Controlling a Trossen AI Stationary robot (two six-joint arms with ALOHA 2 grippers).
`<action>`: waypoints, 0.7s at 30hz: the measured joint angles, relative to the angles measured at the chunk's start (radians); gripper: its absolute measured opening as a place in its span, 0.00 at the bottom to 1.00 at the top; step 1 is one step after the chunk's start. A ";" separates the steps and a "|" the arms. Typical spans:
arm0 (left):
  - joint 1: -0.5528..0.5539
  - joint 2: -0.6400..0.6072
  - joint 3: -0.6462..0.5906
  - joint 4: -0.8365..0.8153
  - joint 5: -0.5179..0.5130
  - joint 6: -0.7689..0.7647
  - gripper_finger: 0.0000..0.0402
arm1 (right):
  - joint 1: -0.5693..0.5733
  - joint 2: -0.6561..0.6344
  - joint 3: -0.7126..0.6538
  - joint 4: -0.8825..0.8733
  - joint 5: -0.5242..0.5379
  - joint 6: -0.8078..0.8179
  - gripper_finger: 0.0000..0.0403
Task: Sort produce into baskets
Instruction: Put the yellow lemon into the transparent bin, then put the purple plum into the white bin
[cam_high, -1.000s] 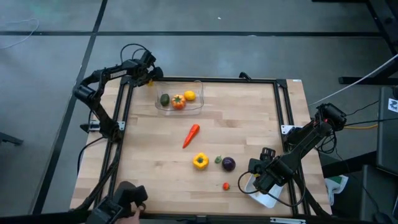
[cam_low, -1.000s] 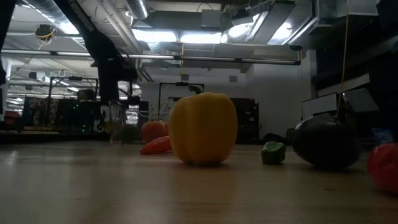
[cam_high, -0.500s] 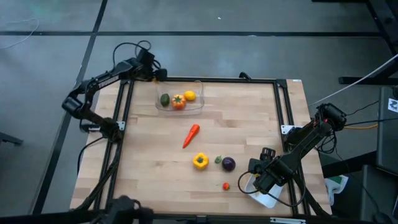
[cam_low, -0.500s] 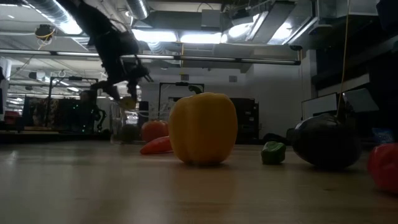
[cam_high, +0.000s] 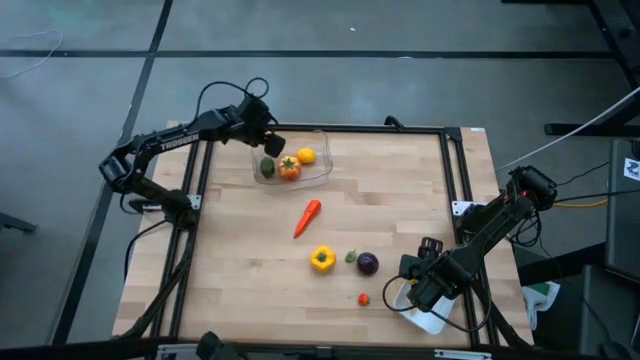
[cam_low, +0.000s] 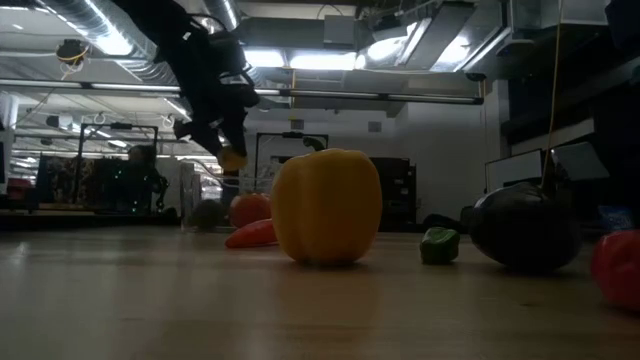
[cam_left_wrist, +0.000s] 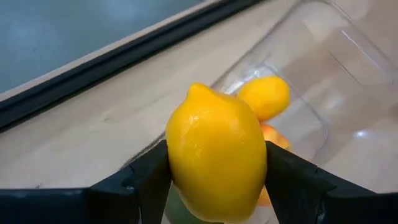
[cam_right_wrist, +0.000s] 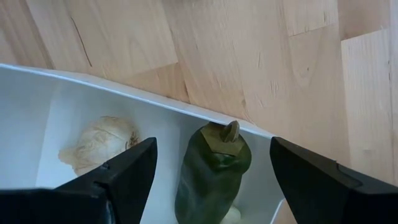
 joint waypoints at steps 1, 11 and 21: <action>-0.008 0.000 0.000 -0.002 -0.001 0.010 0.55 | 0.000 0.000 0.000 0.000 0.000 0.000 0.77; -0.036 0.000 -0.001 -0.039 -0.003 0.112 0.56 | 0.000 0.000 0.000 0.000 0.000 0.000 0.77; -0.032 0.003 -0.002 -0.071 -0.007 0.183 0.71 | 0.000 0.000 0.000 0.000 0.000 0.000 0.77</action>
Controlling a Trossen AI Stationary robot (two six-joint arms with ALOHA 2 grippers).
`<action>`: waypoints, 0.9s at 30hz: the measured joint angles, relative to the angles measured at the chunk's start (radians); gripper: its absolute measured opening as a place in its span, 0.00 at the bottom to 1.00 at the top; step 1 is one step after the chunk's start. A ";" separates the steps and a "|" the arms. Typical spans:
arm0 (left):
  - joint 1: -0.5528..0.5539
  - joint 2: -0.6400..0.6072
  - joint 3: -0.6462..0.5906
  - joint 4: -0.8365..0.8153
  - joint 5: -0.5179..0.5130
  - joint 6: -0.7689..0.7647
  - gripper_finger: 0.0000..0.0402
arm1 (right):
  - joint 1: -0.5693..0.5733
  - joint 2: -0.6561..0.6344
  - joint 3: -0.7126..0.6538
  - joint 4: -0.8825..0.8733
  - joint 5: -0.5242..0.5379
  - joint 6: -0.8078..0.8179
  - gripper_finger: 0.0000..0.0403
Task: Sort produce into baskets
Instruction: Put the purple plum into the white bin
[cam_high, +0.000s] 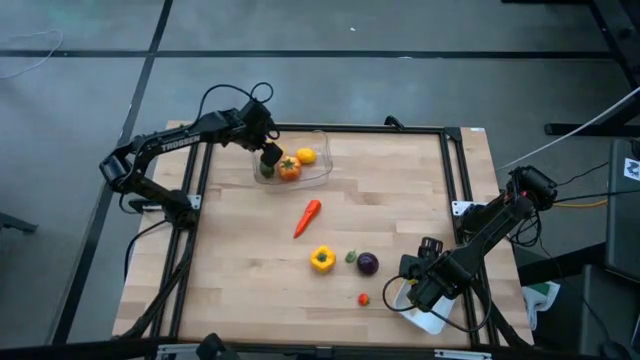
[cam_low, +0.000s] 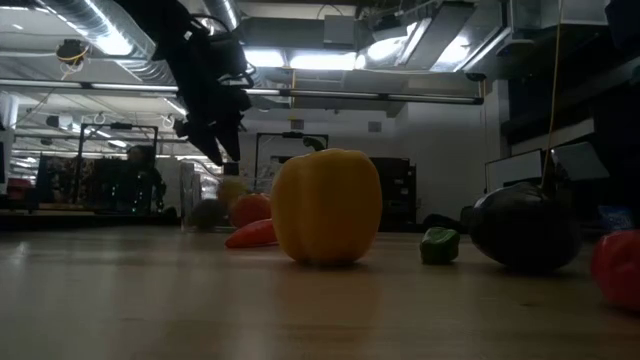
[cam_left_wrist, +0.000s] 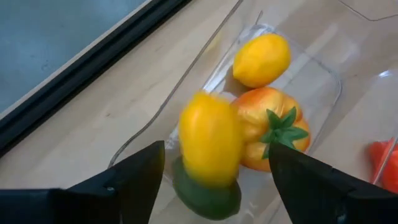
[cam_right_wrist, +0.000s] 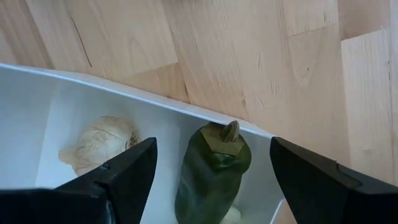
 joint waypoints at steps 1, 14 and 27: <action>0.001 0.000 0.000 -0.001 0.000 -0.001 0.72 | 0.000 0.000 0.000 0.000 0.000 0.000 0.77; 0.002 0.000 0.000 -0.001 -0.001 -0.001 0.73 | -0.079 0.000 0.093 -0.059 0.022 -0.124 0.77; 0.001 0.000 0.000 -0.001 -0.001 -0.001 0.73 | -0.278 0.000 0.122 0.042 -0.028 -0.253 0.77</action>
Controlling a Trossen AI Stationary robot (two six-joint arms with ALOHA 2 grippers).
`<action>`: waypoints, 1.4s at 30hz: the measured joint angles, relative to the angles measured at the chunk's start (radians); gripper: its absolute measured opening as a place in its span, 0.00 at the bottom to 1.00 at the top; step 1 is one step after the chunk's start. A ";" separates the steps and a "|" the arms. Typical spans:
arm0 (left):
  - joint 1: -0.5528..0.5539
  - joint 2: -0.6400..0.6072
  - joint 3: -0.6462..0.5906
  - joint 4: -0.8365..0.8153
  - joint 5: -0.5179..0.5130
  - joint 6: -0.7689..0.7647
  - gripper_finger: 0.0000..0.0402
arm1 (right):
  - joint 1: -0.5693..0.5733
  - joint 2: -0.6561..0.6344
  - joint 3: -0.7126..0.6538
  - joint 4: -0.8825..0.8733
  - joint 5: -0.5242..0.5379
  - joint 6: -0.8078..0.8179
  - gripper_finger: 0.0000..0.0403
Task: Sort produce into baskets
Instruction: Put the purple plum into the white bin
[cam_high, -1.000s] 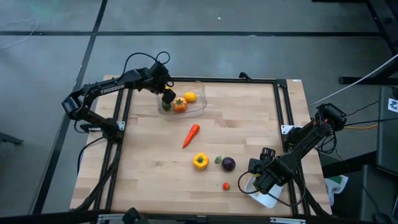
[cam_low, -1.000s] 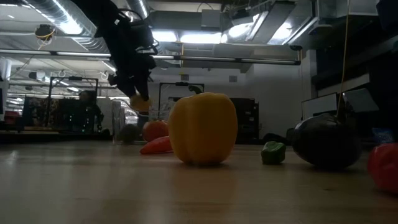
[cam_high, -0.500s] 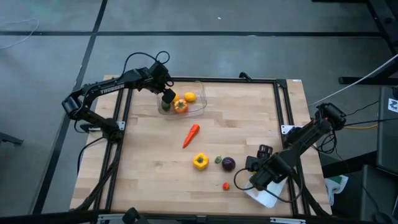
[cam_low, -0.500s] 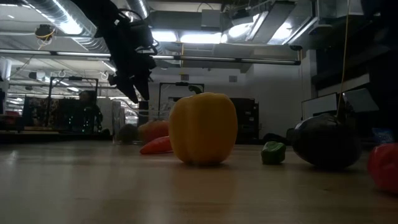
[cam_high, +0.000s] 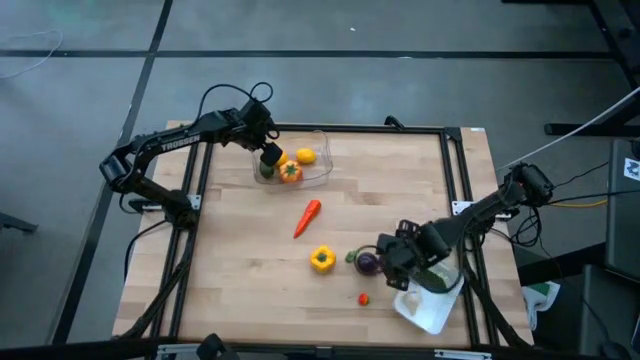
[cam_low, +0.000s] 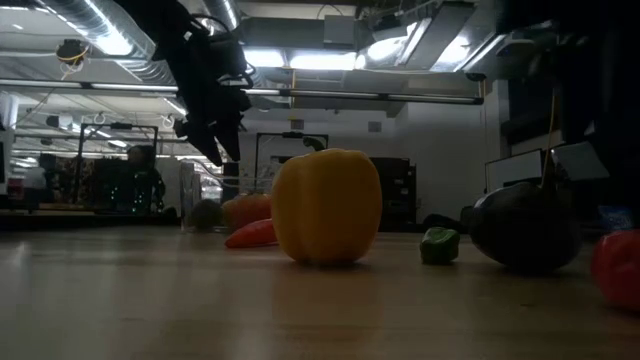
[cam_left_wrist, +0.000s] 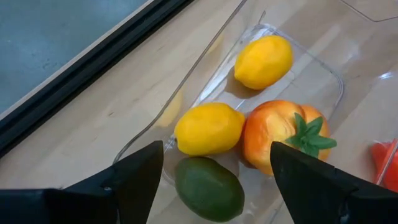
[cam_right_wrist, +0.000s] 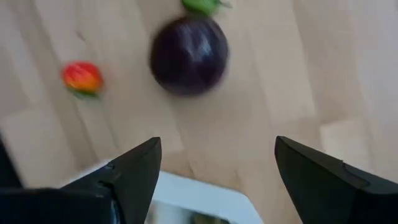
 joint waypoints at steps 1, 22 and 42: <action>0.000 0.000 0.000 0.000 0.000 0.000 0.73 | -0.013 0.000 0.000 0.024 -0.013 -0.012 0.77; 0.000 0.000 0.000 -0.008 0.000 0.000 0.73 | -0.108 0.000 0.000 0.177 -0.018 -0.039 0.77; 0.000 0.000 0.000 -0.008 0.000 0.000 0.73 | -0.108 0.000 0.000 0.206 -0.055 -0.013 0.96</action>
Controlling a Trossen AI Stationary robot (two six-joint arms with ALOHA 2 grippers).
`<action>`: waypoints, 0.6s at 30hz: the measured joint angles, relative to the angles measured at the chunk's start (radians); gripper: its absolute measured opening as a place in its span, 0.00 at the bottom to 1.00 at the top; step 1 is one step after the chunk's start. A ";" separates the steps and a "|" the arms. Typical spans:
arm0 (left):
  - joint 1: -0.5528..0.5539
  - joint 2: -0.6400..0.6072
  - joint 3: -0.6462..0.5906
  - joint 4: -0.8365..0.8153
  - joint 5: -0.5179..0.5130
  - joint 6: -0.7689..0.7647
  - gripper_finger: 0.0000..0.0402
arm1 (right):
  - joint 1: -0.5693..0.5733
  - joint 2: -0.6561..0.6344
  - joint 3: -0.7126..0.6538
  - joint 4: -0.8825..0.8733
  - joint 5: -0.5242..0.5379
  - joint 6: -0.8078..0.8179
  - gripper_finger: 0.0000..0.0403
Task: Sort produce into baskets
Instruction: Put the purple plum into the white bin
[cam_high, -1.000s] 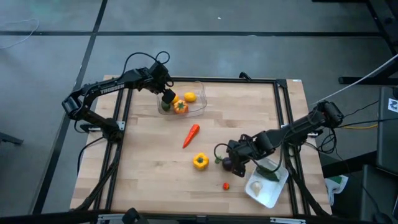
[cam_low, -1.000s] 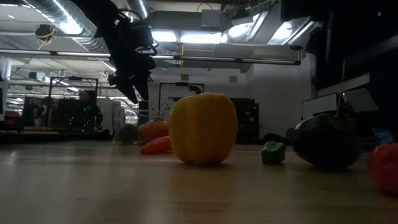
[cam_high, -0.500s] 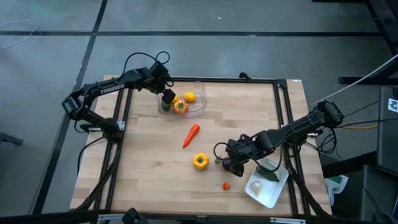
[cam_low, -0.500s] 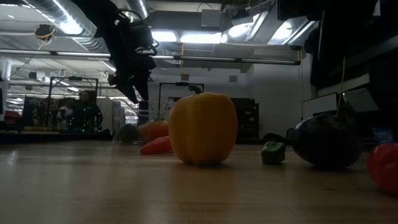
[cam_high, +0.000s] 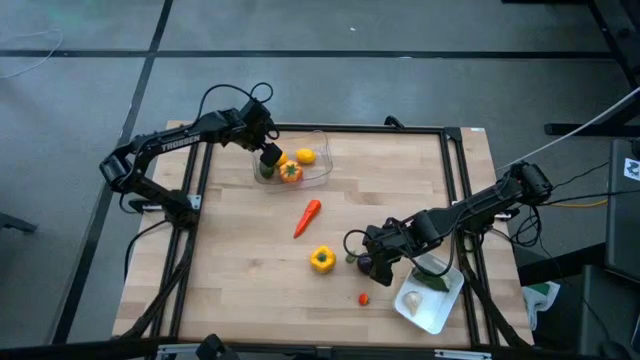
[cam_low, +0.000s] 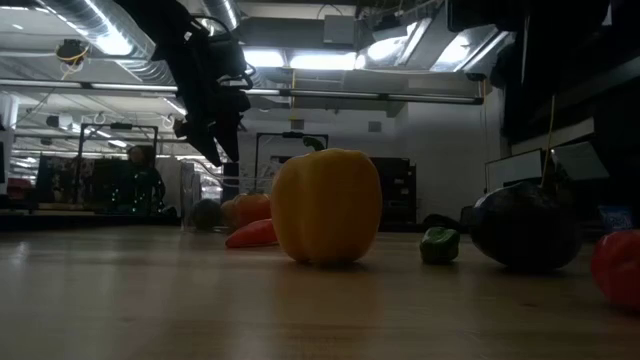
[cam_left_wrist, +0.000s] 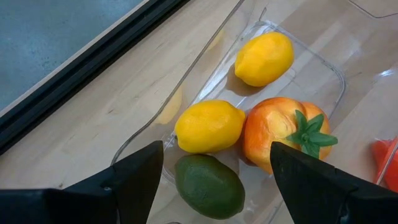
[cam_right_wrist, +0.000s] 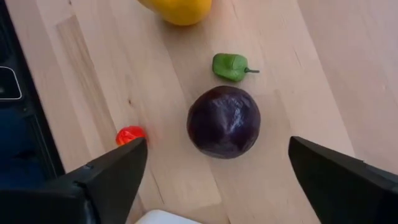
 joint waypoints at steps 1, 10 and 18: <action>0.000 0.000 0.000 0.000 0.000 0.000 0.73 | 0.000 0.000 0.000 0.000 0.001 0.000 0.98; 0.000 0.000 0.000 0.000 0.000 0.000 0.73 | 0.001 0.000 0.000 0.009 0.020 0.020 0.89; 0.000 0.000 0.000 0.000 0.000 0.000 0.73 | 0.001 0.001 -0.058 0.102 0.046 0.023 0.88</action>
